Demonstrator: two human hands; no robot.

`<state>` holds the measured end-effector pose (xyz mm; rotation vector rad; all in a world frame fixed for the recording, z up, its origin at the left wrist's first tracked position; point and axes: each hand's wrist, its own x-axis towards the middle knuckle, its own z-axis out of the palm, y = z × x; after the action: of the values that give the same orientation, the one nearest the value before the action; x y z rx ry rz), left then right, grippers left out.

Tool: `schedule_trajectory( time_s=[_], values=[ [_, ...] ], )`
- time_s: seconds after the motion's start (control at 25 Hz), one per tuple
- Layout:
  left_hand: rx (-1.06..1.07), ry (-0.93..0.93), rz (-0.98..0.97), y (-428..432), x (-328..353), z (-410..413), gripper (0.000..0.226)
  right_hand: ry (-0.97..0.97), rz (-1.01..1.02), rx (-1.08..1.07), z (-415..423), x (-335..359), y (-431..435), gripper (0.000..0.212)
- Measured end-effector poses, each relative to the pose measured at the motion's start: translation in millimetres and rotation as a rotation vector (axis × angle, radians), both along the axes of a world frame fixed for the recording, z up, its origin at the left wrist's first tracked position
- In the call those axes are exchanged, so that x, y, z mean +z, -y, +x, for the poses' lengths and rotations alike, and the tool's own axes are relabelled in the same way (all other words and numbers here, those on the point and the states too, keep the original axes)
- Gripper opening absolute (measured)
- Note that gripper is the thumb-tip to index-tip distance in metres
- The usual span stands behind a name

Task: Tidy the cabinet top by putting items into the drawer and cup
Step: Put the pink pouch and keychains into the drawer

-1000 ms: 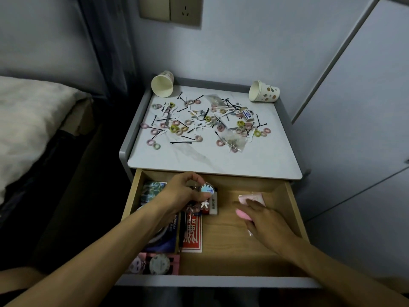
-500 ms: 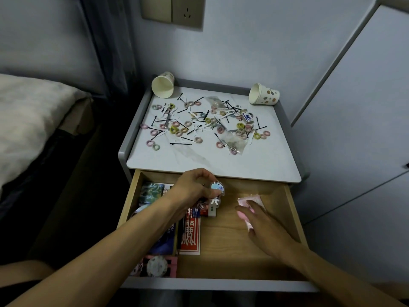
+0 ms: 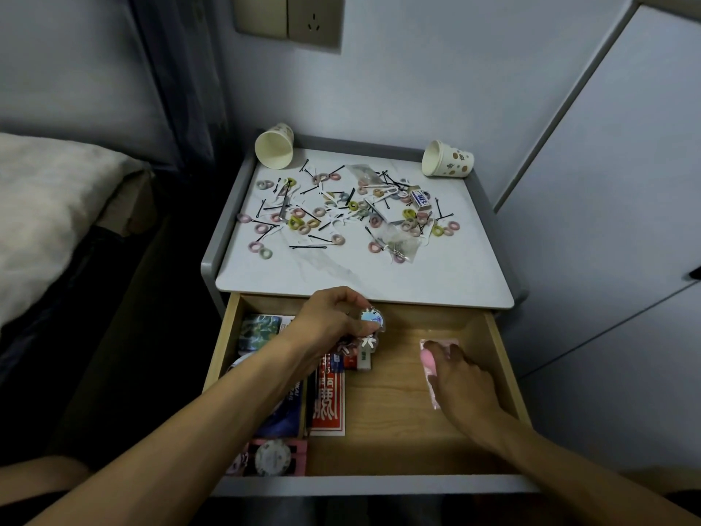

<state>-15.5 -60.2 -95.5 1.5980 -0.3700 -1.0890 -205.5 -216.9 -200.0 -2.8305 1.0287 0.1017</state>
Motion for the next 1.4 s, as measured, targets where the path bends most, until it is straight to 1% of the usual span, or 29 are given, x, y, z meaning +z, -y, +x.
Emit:
schedule_trajectory(
  time_s=[0.24, 0.36, 0.44, 0.52, 0.56, 0.6, 0.68, 0.72, 0.8, 0.88, 0.96, 1.12, 1.24, 1.4],
  values=[
    [-0.005, 0.010, 0.022, -3.6, 3.1, -1.2, 0.031, -0.052, -0.025, -0.052, 5.4, -2.1, 6.2, 0.058],
    [-0.012, 0.030, 0.033, -4.8, 2.8, -0.8, 0.031, -0.039, -0.025, -0.084, 7.7, -4.0, 10.1, 0.062],
    [-0.020, 0.033, 0.039, -4.2, 2.5, -1.0, 0.031, 0.015, 0.005, -0.098, 9.4, -1.8, 8.9, 0.056],
    [-0.032, 0.041, 0.051, -2.2, 1.6, -0.7, 0.031, 0.127, 0.047, -0.102, 7.1, 4.5, 9.9, 0.040],
    [-0.033, 0.041, 0.053, -1.1, 0.7, -0.3, 0.031, 0.151, 0.024, -0.089, 3.5, 7.9, 11.9, 0.036],
    [-0.034, 0.041, 0.054, -0.3, -0.2, 0.0, 0.031, 0.111, -0.051, -0.069, -0.3, 9.5, 14.7, 0.038],
    [-0.036, 0.044, 0.063, 0.1, -2.0, -0.5, 0.031, 0.032, -0.193, -0.052, -10.1, 8.4, 19.6, 0.053],
    [-0.041, 0.051, 0.071, 0.1, -2.5, -0.9, 0.031, -0.007, -0.231, -0.050, -12.7, 8.8, 19.4, 0.056],
    [-0.047, 0.058, 0.085, -1.0, -3.3, -2.2, 0.028, -0.098, -0.216, -0.009, -12.4, 9.5, 20.0, 0.064],
    [-0.042, 0.059, 0.093, -2.9, -4.1, -2.9, 0.026, -0.187, -0.213, 0.102, -8.1, 11.5, 25.5, 0.074],
    [-0.025, 0.055, 0.102, -4.6, -5.5, -2.6, 0.027, -0.244, -0.263, 0.159, -2.8, 15.2, 31.3, 0.071],
    [-0.028, 0.057, 0.102, -3.2, -8.7, -1.3, 0.031, -0.344, -0.413, 0.178, 2.0, 23.1, 27.1, 0.055],
    [-0.045, 0.058, 0.104, -1.1, -8.4, -2.0, 0.030, -0.342, -0.447, 0.200, -0.2, 17.7, 26.6, 0.057],
    [-0.046, 0.043, 0.095, -0.3, -7.7, -4.2, 0.032, -0.356, -0.432, 0.105, 5.8, 20.0, 34.3, 0.059]
  ],
)
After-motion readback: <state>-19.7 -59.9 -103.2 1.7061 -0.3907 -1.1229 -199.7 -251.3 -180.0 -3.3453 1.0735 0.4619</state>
